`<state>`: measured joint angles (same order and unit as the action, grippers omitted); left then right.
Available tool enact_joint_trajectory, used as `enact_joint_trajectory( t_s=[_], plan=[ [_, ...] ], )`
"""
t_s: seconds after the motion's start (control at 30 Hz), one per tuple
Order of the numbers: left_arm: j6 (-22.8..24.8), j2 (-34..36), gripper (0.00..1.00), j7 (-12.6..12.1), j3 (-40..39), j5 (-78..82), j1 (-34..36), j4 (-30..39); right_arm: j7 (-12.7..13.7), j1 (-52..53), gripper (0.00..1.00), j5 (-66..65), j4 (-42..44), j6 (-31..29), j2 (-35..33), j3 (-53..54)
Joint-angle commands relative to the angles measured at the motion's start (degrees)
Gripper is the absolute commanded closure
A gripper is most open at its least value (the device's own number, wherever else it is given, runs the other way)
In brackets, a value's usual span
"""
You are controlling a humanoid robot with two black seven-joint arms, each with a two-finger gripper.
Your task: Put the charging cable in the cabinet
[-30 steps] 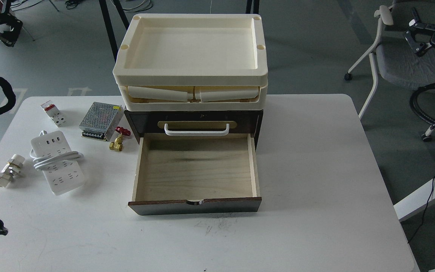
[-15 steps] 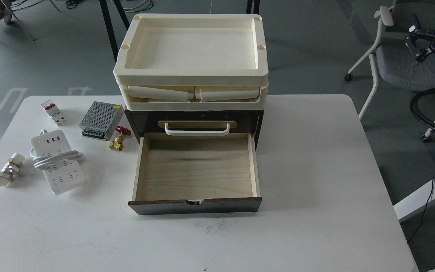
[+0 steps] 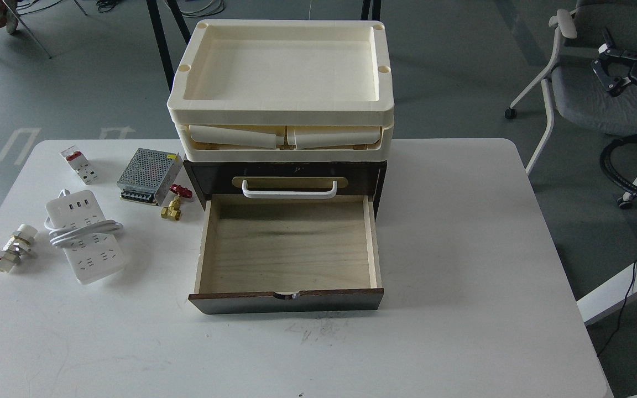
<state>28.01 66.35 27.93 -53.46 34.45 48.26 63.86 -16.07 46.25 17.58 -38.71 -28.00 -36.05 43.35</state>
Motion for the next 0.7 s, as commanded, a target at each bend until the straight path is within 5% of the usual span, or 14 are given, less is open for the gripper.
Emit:
enact_joint_trajectory(
  t_s=[0.0, 0.43, 0.67],
  plan=[
    [-0.01, 1.06, 0.00, 0.07, -0.07, 10.69, 0.00, 2.75, -0.01, -0.99, 0.00, -0.01, 0.13, 0.00, -0.16, 0.25],
    [-0.01, 4.40, 0.00, 0.07, 2.82, 48.93, -0.35, 17.69, -0.01, -2.40, 0.00, 0.08, 0.66, 0.00, -0.42, 0.51],
    [-0.01, 10.20, 0.01, 0.07, 25.64, 74.59, -0.71, 20.87, -0.01, -3.10, 0.00, 0.17, 0.74, 0.00, -0.42, 0.51]
  ],
)
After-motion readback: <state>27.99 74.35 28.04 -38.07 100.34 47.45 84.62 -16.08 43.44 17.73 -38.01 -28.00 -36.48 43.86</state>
